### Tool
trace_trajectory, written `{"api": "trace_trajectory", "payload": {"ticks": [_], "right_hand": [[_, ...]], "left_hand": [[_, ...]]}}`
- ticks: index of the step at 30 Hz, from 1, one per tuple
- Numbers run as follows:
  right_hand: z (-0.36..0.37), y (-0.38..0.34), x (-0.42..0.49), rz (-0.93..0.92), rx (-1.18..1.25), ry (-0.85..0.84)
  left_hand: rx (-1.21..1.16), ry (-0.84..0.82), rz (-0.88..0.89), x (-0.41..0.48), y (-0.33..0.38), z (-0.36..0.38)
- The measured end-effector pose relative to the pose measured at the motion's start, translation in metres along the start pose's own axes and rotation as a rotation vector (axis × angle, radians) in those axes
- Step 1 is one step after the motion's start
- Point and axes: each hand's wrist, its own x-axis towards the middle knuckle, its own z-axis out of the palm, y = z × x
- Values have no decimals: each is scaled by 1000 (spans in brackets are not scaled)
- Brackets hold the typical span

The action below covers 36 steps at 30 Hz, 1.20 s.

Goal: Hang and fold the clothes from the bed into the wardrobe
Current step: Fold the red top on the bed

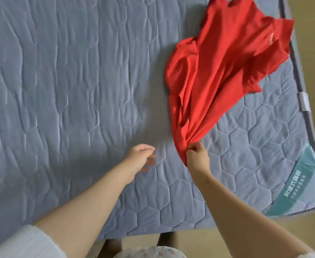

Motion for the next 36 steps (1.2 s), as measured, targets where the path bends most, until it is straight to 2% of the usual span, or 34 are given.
{"api": "trace_trajectory", "payload": {"ticks": [7, 11, 14, 17, 19, 21, 24, 27, 30, 32, 34, 36], "right_hand": [[27, 0, -92, 87, 139, -66], [41, 6, -147, 140, 212, -176], [47, 17, -176, 115, 82, -244], [46, 23, -187, 69, -130, -241], [42, 23, -188, 61, -167, -230], [40, 21, -190, 50, -164, -217], [36, 19, -197, -5, -115, -189], [27, 24, -203, -130, -325, -170], [15, 32, -207, -148, -404, -116], [6, 34, -208, -147, -320, -72], [-1, 32, -208, -165, -219, -51], [-8, 27, -209, -189, -108, -40]], "left_hand": [[93, -53, -43, -62, -46, -59], [65, -58, -15, -84, -60, -78], [55, -181, 47, -94, -68, -83], [96, -362, 125, -97, -72, -79], [163, -403, 195, -99, -73, -73], [268, -354, 264, -99, -73, -69], [453, -177, 392, -95, -72, -68], [705, 19, 525, -98, -67, -74], [865, -72, 621, -108, -64, -73], [917, -108, 617, -113, -64, -68], [864, -143, 563, -117, -62, -60], [566, -221, 367, -125, -60, -45]]}}
